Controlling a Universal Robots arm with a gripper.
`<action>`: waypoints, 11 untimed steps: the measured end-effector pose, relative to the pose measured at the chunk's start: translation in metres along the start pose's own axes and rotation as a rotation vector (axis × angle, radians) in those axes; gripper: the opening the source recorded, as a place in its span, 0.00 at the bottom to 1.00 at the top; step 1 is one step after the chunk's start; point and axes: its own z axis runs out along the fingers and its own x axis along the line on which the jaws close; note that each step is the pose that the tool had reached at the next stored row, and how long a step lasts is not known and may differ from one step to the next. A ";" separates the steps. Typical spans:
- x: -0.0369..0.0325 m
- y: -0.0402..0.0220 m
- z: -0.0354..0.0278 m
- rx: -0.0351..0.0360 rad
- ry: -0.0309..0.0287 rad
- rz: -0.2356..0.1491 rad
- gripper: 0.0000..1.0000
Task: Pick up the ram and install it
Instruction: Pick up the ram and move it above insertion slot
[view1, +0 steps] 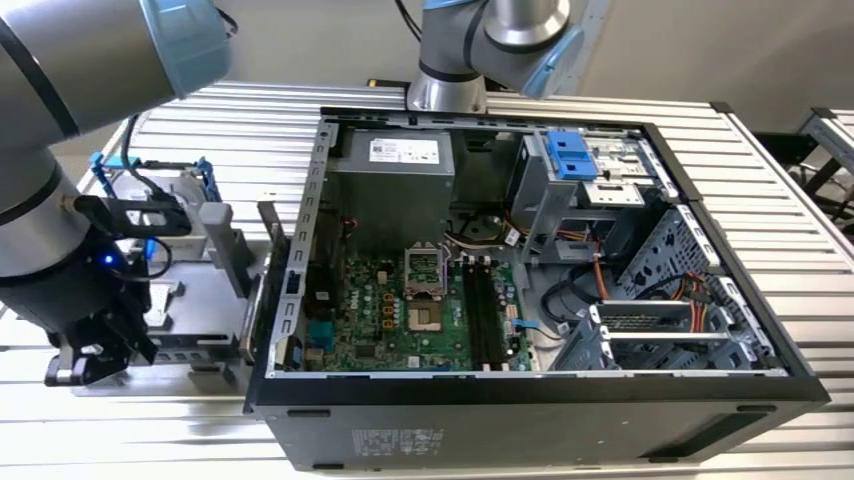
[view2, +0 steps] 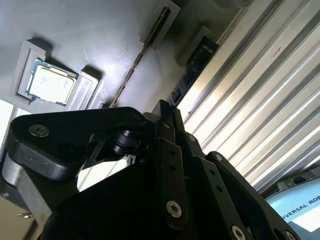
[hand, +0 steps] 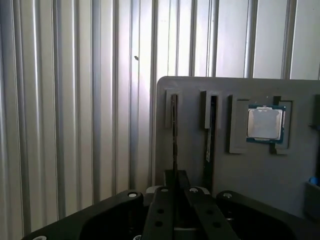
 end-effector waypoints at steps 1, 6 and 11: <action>0.0000 0.0000 -0.0025 0.0000 -0.0001 0.000 0.00; 0.0001 0.0000 -0.0161 0.0000 0.0000 0.000 0.00; 0.0001 -0.0001 -0.0312 0.0000 0.0000 -0.001 0.00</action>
